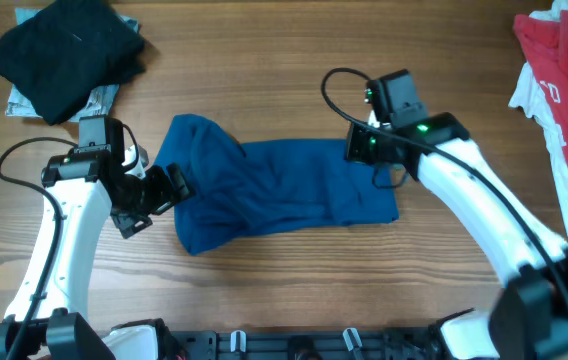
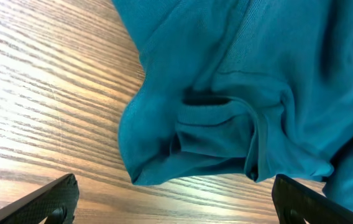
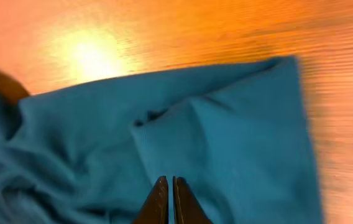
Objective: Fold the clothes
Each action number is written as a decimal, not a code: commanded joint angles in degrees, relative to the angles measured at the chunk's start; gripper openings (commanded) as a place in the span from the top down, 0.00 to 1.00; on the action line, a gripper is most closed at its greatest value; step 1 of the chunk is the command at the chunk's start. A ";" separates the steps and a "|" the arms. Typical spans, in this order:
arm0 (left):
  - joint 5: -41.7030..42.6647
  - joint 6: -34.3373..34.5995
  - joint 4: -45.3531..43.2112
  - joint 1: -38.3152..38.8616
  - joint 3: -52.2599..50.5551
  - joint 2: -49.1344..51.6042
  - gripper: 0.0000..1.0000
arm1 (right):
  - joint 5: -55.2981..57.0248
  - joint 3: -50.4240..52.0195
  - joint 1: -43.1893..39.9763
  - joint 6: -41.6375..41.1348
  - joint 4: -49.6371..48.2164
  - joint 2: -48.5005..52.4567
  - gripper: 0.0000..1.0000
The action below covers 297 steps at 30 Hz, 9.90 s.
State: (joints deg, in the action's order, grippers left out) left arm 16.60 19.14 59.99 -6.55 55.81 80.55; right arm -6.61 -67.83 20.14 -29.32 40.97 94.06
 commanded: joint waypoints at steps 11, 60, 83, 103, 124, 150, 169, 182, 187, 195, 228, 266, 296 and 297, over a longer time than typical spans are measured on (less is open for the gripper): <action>0.11 -0.76 0.31 -0.44 -0.31 -0.31 0.00 | -6.97 -0.92 -0.83 0.83 -13.79 14.51 0.96; 5.07 -9.77 -17.97 -0.83 -0.31 15.87 0.00 | -14.75 13.31 -4.09 3.82 -0.20 -21.90 0.01; 23.06 -23.02 -35.82 -7.85 -0.31 26.62 0.00 | -14.82 13.53 -4.09 3.67 0.26 -21.88 0.00; 22.16 -23.41 -19.63 -6.29 -0.31 29.03 0.55 | -15.69 13.57 -4.07 3.69 1.92 -21.88 0.00; 2.60 -8.15 4.48 -7.76 28.83 28.96 0.96 | -12.39 13.57 -4.09 3.89 1.79 -21.62 0.01; 3.45 8.39 -2.32 35.85 35.01 27.30 0.96 | -10.21 13.42 -25.09 8.22 -0.85 -4.63 0.00; 3.34 8.13 -6.25 34.45 35.41 17.66 0.07 | -16.85 13.40 -25.09 8.39 -1.14 -5.29 0.00; 0.55 8.13 7.56 13.18 17.09 11.74 0.24 | -7.23 3.72 2.05 3.61 -6.45 -12.17 0.26; 4.07 8.11 5.16 14.03 8.31 11.74 0.33 | -6.86 3.69 6.91 1.90 -11.76 -4.48 0.28; 7.48 8.35 -4.50 17.70 2.47 11.76 0.27 | 1.97 3.28 12.66 0.37 -11.13 2.23 0.36; 7.37 8.31 -6.38 17.68 2.47 11.76 0.16 | 14.49 -7.52 7.45 -6.82 33.33 5.57 0.50; 6.29 8.09 -7.17 17.68 2.49 11.69 0.14 | -1.86 0.87 8.17 3.67 30.47 3.85 0.82; 14.88 -9.73 -28.00 24.39 4.17 25.24 0.60 | -31.39 -9.40 -5.86 21.31 24.41 -6.12 0.00; 14.88 -9.73 -27.10 24.79 4.15 25.27 0.71 | -31.39 -9.40 -5.86 21.40 24.44 -6.12 0.01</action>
State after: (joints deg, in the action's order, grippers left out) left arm 30.17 10.02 31.88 17.10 59.75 104.90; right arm -36.32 -76.34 14.15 -7.49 65.54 88.68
